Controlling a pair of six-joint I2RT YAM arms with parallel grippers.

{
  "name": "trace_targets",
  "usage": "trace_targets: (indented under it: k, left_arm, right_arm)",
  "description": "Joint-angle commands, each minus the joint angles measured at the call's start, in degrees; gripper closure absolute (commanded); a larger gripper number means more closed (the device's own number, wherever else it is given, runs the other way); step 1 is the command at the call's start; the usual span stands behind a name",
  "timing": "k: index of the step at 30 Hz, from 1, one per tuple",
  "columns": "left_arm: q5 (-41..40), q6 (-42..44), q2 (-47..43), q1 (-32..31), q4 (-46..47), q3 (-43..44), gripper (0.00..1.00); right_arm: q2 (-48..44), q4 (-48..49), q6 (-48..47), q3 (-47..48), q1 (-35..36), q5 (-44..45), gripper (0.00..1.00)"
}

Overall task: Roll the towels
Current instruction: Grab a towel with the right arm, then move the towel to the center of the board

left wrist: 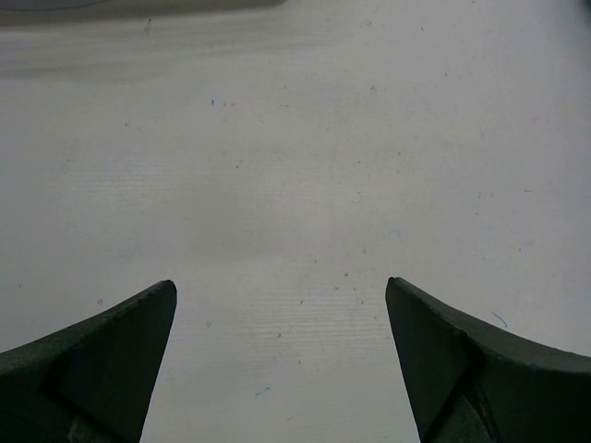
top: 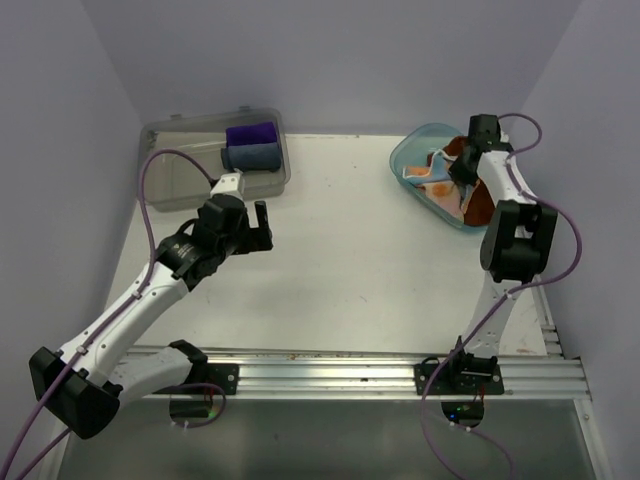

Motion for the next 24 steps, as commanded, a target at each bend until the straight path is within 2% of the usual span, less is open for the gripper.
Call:
trace_targets:
  k: [1,7,15,20,24]
  left_arm:
    - [0.23,-0.03,-0.40,0.02,0.82,1.72,0.00]
    - [-0.99,0.94,0.83,0.02,0.92,1.89,0.01]
    - [-0.91,1.55,0.84,-0.07,1.00,2.51,0.01]
    - [-1.52,1.56,0.49,0.02,0.39,3.12,0.01]
    - [-3.54,0.77,-0.04,0.02,-0.75,5.14,0.01]
  right_arm:
    - [-14.56,3.01,0.09,-2.80,-0.44,-0.05,1.00]
    - [-26.26,3.80,-1.22,-6.94,-0.44,-1.01,1.00]
    - [-32.78,2.58,-2.46,-6.59,-0.35,-2.51,1.00]
    - [-36.73,1.87,-2.72,-6.32,0.00,-7.60,1.00]
    - [-43.06,1.69,-3.60,-9.30,4.81,-8.66,1.00]
